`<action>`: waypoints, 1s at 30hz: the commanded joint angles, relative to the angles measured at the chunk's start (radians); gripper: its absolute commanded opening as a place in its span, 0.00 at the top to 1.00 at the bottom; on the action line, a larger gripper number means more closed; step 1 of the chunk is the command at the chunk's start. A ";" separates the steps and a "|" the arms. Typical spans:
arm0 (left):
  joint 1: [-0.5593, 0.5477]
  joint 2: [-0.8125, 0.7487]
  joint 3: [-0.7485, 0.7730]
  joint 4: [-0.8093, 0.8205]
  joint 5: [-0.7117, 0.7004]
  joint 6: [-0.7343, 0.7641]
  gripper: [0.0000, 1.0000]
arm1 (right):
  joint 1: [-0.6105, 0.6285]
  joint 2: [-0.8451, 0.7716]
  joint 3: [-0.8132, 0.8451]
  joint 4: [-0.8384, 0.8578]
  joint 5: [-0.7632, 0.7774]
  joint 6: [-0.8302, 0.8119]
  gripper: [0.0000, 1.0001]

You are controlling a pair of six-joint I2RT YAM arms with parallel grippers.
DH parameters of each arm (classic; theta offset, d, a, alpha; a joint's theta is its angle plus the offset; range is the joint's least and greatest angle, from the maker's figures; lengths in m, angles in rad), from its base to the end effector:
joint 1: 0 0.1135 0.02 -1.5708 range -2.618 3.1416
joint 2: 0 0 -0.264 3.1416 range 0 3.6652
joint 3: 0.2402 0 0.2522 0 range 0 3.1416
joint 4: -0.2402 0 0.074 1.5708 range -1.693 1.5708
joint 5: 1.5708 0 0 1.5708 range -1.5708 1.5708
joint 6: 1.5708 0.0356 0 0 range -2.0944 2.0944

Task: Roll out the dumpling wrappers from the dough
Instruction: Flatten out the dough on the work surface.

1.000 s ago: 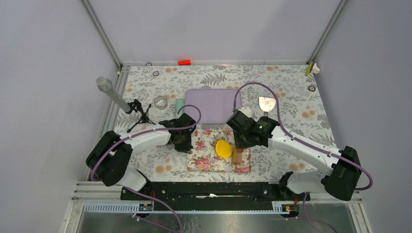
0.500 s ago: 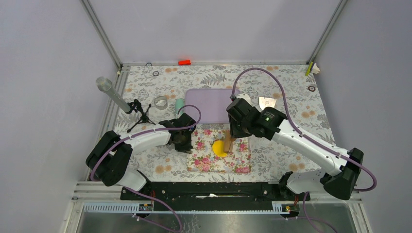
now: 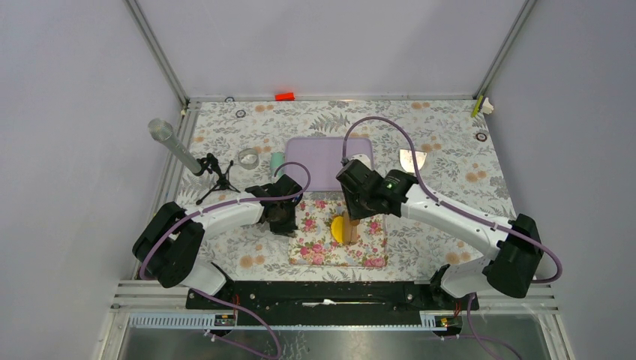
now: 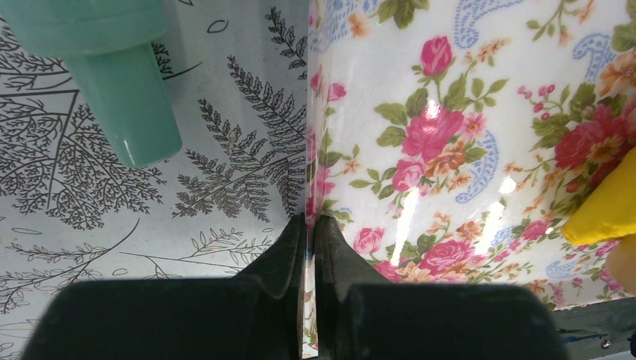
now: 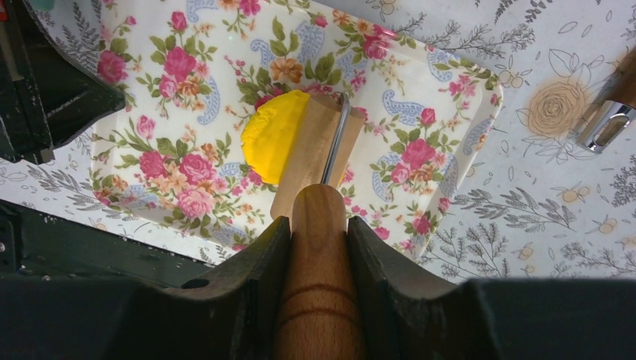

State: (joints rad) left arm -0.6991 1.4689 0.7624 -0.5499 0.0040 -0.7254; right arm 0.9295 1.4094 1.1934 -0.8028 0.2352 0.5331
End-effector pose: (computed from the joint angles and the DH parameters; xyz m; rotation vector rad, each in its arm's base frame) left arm 0.1930 -0.1625 0.1585 -0.0371 2.8905 -0.3038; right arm 0.1781 0.2247 0.2877 -0.4211 2.5328 0.2597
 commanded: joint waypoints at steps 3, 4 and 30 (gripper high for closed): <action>-0.004 0.001 -0.011 -0.021 -0.039 0.023 1.00 | 0.011 -0.012 -0.114 0.025 0.023 -0.004 1.00; -0.003 0.003 -0.010 -0.021 -0.039 0.023 1.00 | 0.013 -0.014 -0.128 0.024 0.022 0.002 1.00; -0.003 0.005 -0.006 -0.024 -0.039 0.027 1.00 | 0.045 0.036 -0.155 0.062 0.033 0.014 1.00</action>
State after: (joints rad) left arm -0.6991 1.4689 0.7624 -0.5503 0.0040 -0.7250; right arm 0.9691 1.3952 1.0878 -0.5911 0.2153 0.5831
